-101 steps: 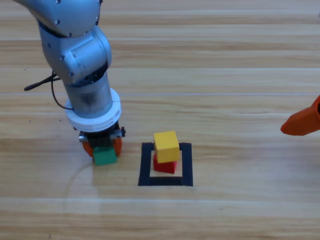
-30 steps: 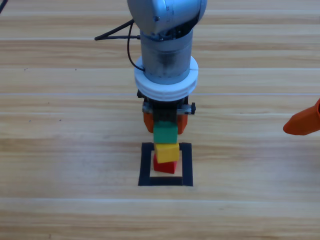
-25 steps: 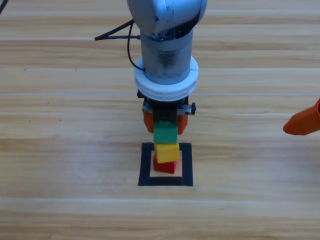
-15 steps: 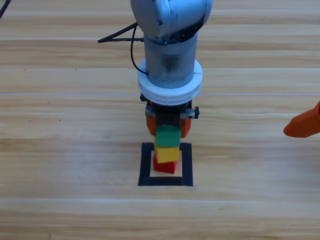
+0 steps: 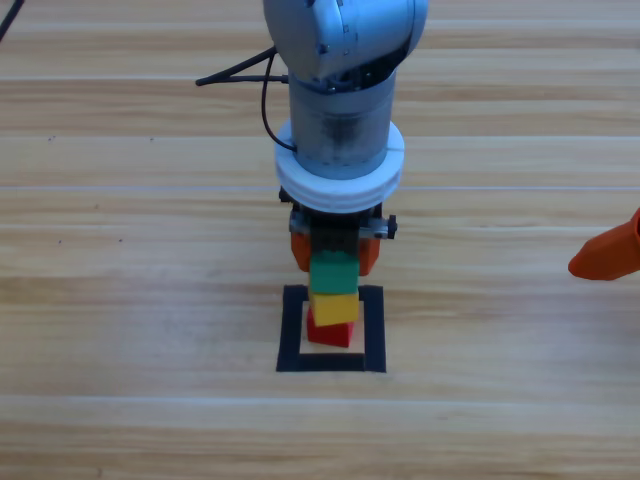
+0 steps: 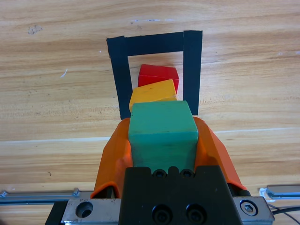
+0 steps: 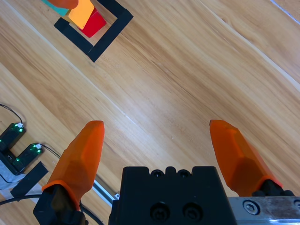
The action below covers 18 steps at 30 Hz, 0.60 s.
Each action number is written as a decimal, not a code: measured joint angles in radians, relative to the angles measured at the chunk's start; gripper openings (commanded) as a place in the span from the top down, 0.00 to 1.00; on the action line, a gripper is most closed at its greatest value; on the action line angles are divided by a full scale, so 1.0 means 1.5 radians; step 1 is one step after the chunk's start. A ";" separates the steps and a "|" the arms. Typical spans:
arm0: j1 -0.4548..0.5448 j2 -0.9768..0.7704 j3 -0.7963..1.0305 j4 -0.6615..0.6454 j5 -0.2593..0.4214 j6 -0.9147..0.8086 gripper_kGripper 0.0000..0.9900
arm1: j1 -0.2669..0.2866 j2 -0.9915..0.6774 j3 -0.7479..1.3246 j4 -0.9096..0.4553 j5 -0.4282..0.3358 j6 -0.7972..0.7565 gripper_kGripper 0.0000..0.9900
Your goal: Stack the blocks in the rectangular block: red at the bottom, yellow in the middle, green on top
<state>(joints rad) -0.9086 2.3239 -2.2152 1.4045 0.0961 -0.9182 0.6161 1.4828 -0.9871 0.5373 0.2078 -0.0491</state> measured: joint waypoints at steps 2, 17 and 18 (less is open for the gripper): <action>0.000 0.000 0.002 0.000 0.003 0.000 0.88 | 0.000 0.000 0.001 0.000 0.000 0.000 0.00; 0.000 0.000 0.008 0.000 0.003 0.000 0.64 | 0.000 0.000 0.001 0.000 0.000 -0.002 0.00; 0.000 0.000 0.008 0.000 0.003 0.000 0.48 | 0.000 0.000 0.001 0.000 0.000 -0.002 0.00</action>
<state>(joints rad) -0.9086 2.3239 -2.2034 1.4045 0.1010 -0.9182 0.6161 1.4828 -0.9853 0.5373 0.2078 -0.0519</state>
